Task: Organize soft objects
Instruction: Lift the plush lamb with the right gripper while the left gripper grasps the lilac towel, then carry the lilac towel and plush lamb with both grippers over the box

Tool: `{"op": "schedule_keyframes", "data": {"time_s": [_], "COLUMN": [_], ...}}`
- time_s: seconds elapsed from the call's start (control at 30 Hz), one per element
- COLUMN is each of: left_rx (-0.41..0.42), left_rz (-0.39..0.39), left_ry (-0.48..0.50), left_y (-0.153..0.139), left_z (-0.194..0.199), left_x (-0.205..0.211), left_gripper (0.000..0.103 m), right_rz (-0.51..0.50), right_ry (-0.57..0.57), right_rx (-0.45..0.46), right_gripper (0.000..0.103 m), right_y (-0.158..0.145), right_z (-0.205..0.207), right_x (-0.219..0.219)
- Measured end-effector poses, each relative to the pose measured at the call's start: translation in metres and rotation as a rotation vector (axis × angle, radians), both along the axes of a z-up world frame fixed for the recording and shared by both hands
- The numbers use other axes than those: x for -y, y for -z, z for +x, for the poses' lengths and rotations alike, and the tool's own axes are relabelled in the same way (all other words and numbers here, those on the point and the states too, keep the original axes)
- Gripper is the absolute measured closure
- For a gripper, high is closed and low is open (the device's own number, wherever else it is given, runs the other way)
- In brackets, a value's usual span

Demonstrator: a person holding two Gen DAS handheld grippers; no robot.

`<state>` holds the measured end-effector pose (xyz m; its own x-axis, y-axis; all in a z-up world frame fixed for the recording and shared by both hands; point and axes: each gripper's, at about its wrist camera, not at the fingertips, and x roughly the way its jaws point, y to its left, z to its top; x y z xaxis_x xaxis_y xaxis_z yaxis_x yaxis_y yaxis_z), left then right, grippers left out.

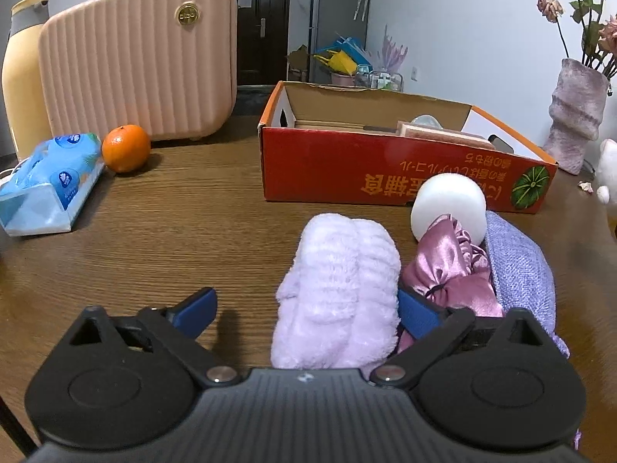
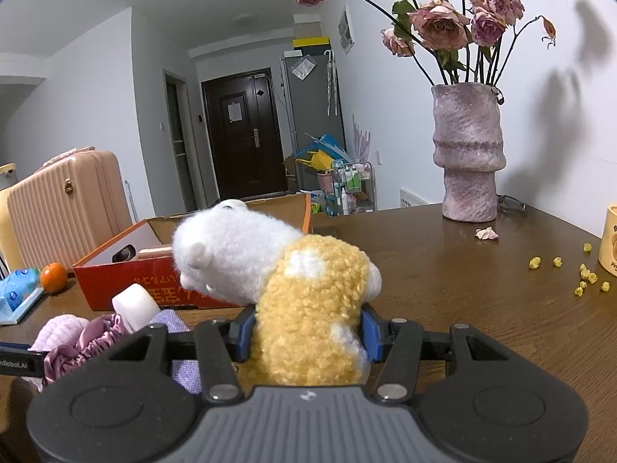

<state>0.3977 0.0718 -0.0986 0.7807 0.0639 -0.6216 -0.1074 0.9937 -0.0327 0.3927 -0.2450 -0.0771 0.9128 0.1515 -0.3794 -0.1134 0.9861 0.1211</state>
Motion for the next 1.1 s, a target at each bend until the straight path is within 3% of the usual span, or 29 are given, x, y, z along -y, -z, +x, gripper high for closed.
{"op": "schedule_keyframes", "data": {"time_s": [0.17,0.27,1.1], "left_rx": [0.001,-0.004,0.206], "left_rz": [-0.006,-0.014,-0.027], "left_ry": [0.015,0.022,-0.11], "left_y": [0.0,0.0,-0.034], "left_z": [-0.001,0.0,-0.022], "left_x": [0.001,0.001,-0.014], "left_gripper": [0.046,0.052,0.056], "right_rz": [-0.017,-0.031,-0.042], "right_ry": [0.005,0.008,0.031], "right_rx": [0.007,0.013,0.089], "right_gripper": [0.051,0.051,0.051], "right_y": [0.0,0.0,-0.004], "right_z": [-0.001,-0.001,-0.008], "right_x": [-0.002,-0.004,-0.016]}}
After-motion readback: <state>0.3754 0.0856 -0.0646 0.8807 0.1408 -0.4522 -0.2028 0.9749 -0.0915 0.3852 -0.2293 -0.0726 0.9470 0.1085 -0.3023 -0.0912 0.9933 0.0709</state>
